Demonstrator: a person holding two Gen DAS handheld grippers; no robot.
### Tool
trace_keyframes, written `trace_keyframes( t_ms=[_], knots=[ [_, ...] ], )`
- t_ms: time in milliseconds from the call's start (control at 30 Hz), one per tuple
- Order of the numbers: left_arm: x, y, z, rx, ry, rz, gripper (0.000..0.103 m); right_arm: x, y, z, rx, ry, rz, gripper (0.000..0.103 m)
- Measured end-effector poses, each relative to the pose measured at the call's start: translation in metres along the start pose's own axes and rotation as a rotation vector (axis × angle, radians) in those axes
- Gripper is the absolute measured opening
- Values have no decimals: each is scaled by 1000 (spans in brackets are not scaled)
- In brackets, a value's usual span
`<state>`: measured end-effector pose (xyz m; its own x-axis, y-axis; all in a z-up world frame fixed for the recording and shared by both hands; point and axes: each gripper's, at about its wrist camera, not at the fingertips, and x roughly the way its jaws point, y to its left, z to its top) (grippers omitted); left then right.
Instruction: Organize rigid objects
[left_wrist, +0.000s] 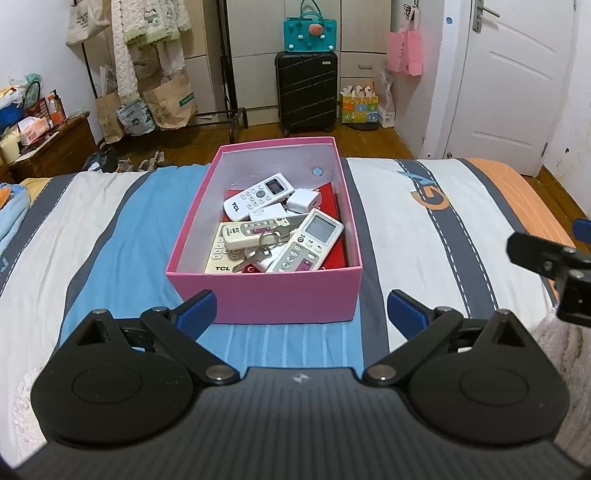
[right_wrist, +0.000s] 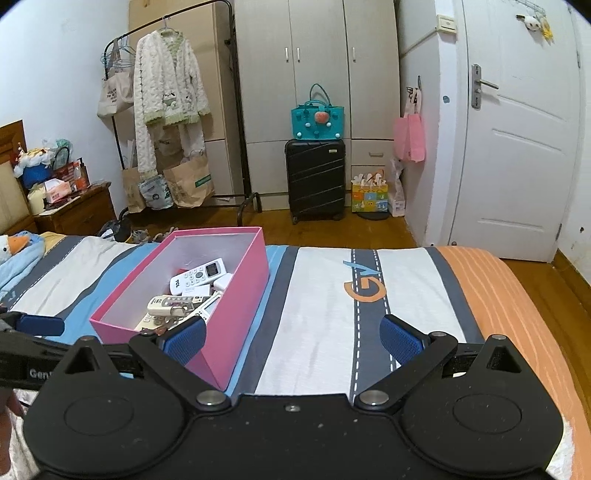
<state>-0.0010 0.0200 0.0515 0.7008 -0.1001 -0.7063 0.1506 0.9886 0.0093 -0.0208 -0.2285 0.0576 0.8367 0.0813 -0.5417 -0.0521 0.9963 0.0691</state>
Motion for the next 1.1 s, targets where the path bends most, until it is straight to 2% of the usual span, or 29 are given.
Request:
trace_keyframes(
  t_ms=[233,400,600,1100],
  knots=[
    [-3,-5,0,39,2,21,100,4,-1,-2,-9,15,4,102],
    [-11,-11,3,65,-19,40,100,3,-8,-1,-1,6,-27,102],
    [-7,-10,4,15,20,33,100,1,-13,-1,4,-7,-40,102],
    [-10,-17,3,13,-22,66,103,-4,-11,-2,-40,-13,-45,102]
  ],
)
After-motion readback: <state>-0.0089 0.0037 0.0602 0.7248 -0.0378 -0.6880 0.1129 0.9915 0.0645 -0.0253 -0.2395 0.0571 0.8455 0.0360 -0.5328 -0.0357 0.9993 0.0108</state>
